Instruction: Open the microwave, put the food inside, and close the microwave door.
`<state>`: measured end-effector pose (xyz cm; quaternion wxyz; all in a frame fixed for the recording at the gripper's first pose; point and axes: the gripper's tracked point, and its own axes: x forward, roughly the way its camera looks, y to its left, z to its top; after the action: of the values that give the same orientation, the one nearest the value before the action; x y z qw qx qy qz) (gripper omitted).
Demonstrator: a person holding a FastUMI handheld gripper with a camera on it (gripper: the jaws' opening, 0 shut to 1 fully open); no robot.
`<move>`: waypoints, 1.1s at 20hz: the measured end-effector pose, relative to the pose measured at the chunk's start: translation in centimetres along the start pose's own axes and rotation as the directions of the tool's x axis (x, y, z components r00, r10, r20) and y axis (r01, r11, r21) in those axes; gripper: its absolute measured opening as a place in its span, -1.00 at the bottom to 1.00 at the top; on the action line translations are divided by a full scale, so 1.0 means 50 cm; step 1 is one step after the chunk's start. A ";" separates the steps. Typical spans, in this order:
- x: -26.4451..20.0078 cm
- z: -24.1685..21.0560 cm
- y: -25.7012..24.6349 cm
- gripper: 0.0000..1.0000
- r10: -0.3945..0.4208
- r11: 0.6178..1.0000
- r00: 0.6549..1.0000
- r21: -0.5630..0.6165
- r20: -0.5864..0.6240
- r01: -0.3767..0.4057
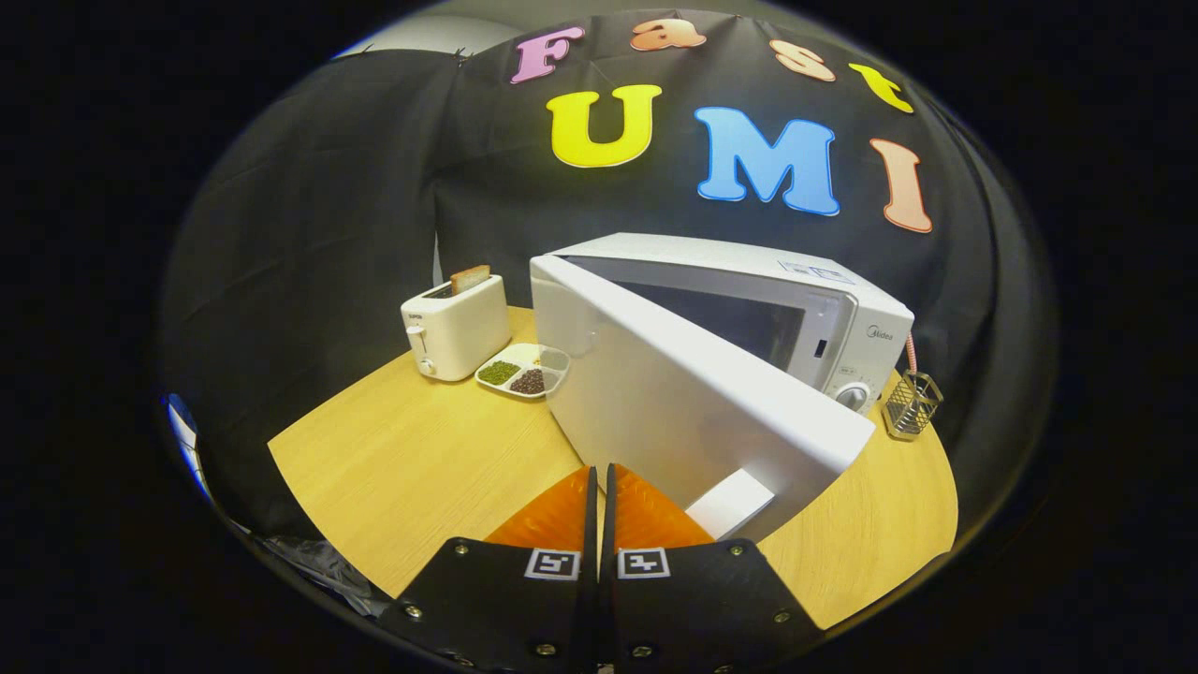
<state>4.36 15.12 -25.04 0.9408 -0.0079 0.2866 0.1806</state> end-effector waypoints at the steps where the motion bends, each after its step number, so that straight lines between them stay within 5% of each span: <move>1: 0.004 0.002 -0.012 -0.99 -0.005 1.000 1.000 0.003 -0.001 0.005; 22: 0.112 0.082 -0.214 -0.98 -0.151 0.987 0.988 0.064 0.032 0.149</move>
<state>14.58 7.51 -25.60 0.9567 0.0028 0.2731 0.1006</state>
